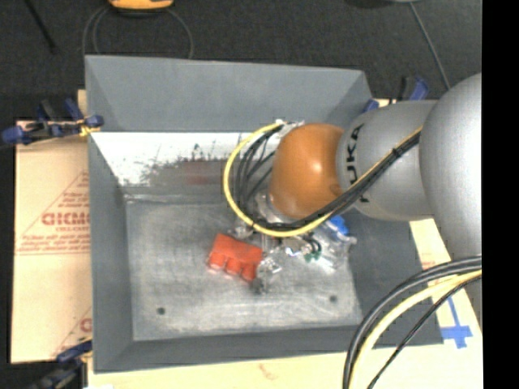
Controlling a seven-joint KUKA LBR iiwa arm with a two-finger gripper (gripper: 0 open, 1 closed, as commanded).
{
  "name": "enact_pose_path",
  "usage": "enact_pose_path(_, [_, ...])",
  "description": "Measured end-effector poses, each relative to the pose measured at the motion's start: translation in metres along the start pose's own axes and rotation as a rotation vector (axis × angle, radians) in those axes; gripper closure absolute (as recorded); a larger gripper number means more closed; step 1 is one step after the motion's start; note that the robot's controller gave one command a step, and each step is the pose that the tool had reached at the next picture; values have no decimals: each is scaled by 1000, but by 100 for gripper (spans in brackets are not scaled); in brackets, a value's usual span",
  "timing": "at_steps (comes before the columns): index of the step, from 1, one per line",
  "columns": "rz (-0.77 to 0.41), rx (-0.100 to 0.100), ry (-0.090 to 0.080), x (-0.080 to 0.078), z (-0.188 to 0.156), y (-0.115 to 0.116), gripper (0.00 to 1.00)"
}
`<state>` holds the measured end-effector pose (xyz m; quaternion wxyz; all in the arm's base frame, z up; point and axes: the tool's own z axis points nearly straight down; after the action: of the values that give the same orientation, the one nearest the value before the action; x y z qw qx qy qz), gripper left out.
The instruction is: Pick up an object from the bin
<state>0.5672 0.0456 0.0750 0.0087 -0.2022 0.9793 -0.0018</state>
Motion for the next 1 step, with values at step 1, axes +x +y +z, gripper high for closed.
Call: enact_pose_path(1, [-88, -7, 17, 55, -24, 24, 0])
